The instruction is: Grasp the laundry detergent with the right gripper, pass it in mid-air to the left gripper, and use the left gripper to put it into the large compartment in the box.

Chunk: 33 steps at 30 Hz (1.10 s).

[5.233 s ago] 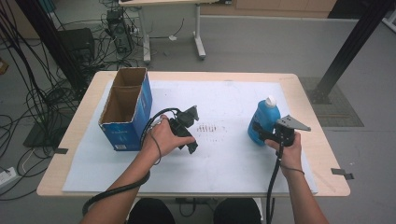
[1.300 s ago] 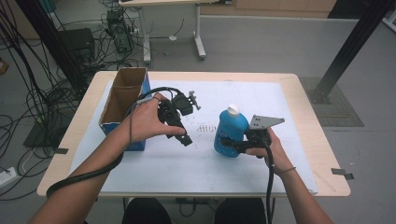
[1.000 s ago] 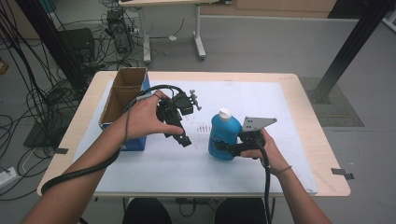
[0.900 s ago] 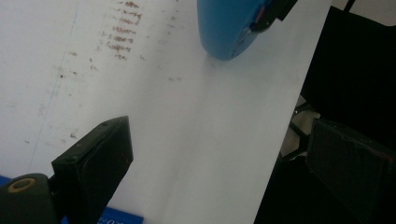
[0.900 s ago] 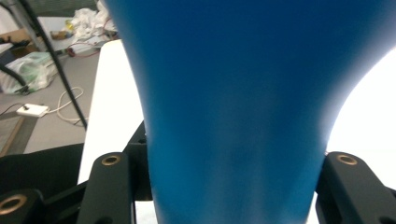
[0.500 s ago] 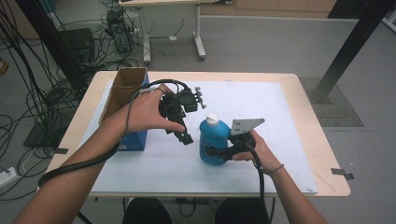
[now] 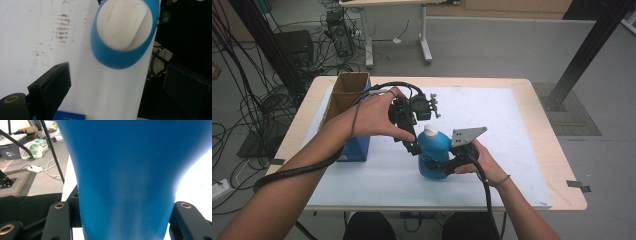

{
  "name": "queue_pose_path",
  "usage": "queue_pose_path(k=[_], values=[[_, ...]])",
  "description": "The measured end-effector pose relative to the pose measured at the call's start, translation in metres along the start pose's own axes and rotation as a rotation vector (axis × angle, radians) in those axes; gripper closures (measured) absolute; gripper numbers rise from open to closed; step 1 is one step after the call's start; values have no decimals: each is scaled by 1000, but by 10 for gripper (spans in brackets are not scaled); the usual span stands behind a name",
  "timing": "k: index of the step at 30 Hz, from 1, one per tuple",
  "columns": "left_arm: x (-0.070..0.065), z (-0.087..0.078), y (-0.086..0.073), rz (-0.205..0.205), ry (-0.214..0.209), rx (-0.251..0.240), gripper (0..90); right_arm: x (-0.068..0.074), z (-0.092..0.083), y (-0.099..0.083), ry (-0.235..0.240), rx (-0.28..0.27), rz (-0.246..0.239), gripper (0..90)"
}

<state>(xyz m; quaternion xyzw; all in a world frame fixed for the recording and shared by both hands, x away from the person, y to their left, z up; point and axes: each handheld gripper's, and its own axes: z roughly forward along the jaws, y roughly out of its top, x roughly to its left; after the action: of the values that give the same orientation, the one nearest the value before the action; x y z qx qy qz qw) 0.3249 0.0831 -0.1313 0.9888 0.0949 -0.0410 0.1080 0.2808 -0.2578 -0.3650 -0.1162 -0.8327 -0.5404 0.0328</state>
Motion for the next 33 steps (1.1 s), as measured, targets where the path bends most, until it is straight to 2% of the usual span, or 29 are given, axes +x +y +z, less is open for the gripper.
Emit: queue_pose_path(k=[10, 20, 33], values=[[-11, 4, 21, 58, 13, 65, 79, -1, 11, 9, 39, 19, -24, 430], [-17, 7, 36, 97, 19, 101, 80, -4, 14, 11, 63, 23, -53, 430], [-17, 7, 40, 110, 16, 106, 78, -2, 13, 14, 64, 25, -63, 430]])
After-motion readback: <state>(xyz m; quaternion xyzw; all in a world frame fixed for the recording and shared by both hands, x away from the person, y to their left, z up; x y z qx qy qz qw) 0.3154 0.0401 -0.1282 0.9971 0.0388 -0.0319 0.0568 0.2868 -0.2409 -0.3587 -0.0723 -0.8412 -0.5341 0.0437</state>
